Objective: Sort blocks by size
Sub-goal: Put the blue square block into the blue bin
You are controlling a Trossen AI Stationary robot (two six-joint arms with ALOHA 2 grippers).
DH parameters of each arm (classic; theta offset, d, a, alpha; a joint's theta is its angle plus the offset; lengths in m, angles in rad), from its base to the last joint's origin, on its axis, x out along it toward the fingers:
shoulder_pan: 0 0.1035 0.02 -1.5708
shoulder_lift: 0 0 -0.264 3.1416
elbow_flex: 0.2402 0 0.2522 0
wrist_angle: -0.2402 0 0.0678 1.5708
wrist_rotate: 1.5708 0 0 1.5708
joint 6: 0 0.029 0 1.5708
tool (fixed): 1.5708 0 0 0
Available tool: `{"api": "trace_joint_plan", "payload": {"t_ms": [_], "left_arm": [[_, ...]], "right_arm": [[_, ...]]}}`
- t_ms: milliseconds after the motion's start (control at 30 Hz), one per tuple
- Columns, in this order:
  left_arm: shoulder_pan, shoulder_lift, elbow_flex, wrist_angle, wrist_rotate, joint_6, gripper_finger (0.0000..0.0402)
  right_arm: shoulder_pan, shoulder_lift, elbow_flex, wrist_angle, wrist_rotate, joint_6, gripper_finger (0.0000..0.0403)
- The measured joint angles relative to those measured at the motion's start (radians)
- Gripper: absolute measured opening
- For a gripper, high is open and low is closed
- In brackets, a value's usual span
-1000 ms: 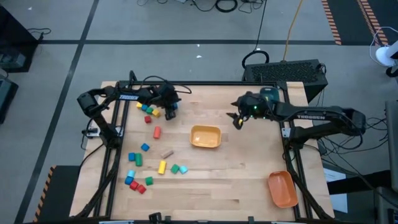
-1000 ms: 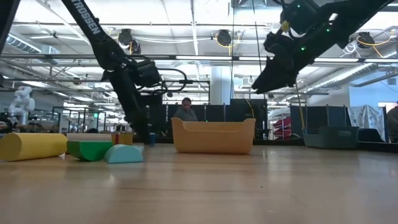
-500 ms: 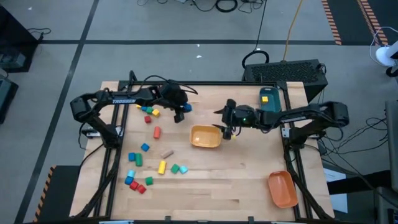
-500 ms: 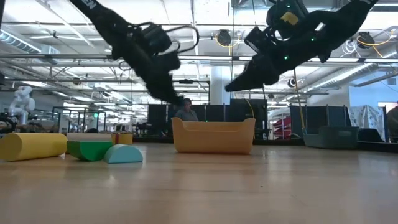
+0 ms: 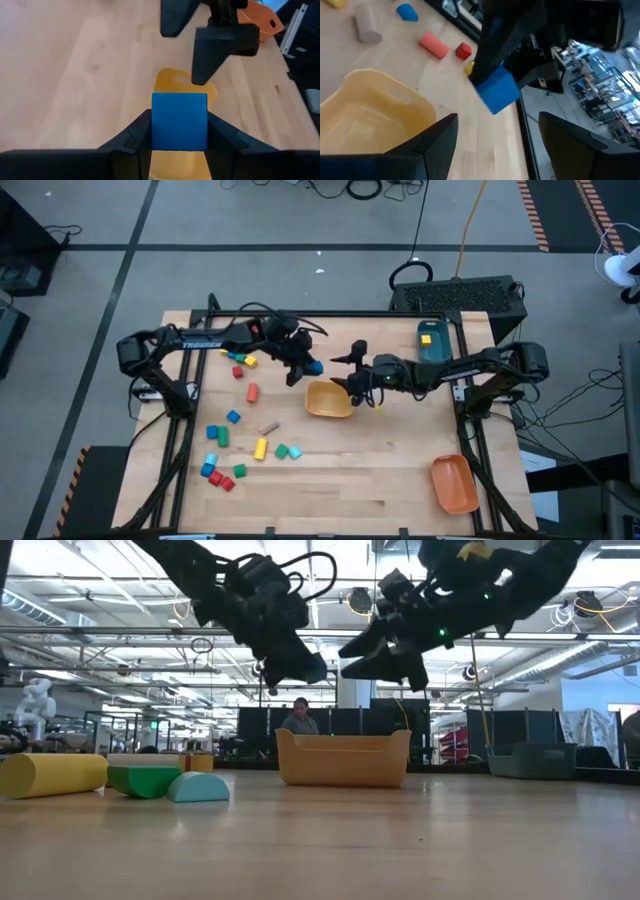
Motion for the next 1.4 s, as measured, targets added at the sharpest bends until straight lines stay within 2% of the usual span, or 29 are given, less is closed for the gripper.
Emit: {"api": "trace_joint_plan", "payload": {"t_ms": [333,667,867,1000,1167,1267,1400], "left_arm": [[-0.039,0.011,0.03,0.003,0.008,-0.006,0.0135],[-0.044,0.011,0.03,0.046,0.009,-0.051,0.0135],[-0.044,0.012,0.03,0.05,0.008,-0.057,0.0135],[-0.044,0.014,0.03,0.039,0.007,-0.058,0.0135],[-0.045,0.014,0.03,0.037,0.008,-0.061,0.0137],[-0.044,0.014,0.029,0.043,0.011,-0.069,0.0166],[-0.043,0.014,0.029,0.053,-0.017,-0.053,0.0194]], "right_arm": [[0.012,0.0,0.067,-0.111,-0.035,-0.08,0.0263],[0.012,0.022,0.112,-0.14,-0.062,-0.151,0.0263],[0.012,0.071,0.146,-0.145,-0.055,-0.123,0.0259],[0.013,0.085,0.153,-0.145,-0.049,-0.119,0.023],[0.013,0.085,0.154,-0.143,-0.046,-0.085,0.0161],[0.014,0.085,0.154,-0.15,-0.009,-0.085,0.0118],[0.014,0.086,0.153,-0.162,0.022,-0.046,0.0115]]}}
